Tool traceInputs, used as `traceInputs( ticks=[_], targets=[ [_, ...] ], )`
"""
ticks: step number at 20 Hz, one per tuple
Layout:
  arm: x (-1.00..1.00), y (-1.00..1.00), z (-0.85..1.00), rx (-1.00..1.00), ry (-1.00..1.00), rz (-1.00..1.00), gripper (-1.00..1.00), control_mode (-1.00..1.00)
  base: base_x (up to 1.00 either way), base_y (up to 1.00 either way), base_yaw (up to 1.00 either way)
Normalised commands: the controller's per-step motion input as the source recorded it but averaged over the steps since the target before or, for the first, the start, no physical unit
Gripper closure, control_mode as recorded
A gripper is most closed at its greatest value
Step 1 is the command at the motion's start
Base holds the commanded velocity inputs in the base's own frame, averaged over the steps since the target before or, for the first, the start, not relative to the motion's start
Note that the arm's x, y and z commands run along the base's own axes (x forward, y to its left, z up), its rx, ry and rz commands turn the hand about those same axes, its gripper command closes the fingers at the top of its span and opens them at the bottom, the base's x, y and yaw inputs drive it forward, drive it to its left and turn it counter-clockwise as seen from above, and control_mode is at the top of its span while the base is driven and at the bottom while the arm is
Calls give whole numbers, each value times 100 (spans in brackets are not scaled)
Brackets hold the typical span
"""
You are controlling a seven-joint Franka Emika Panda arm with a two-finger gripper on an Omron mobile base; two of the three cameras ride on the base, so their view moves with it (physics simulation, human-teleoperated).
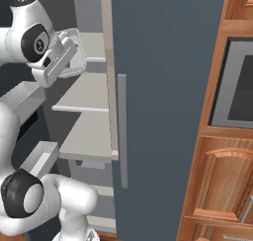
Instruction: Take the garlic and corn out of the freezer and place them in the tupperware container on the counter. Then put the tupperware containing the vegetables back in the freezer.
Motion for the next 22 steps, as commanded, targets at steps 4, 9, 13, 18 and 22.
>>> traceInputs(
  ticks=[4,9,13,18,22],
  targets=[
    [53,0,0,7,-2,3,100,-100,0,0,0],
    [47,0,0,10,-4,3,100,-100,0,0,0],
    [33,7,0,7,-8,0,100,-100,0,0,0],
    [35,12,0,4,-9,0,100,-100,0,0,0],
    [43,27,0,2,-4,0,100,-100,0,0,0]
  ],
)
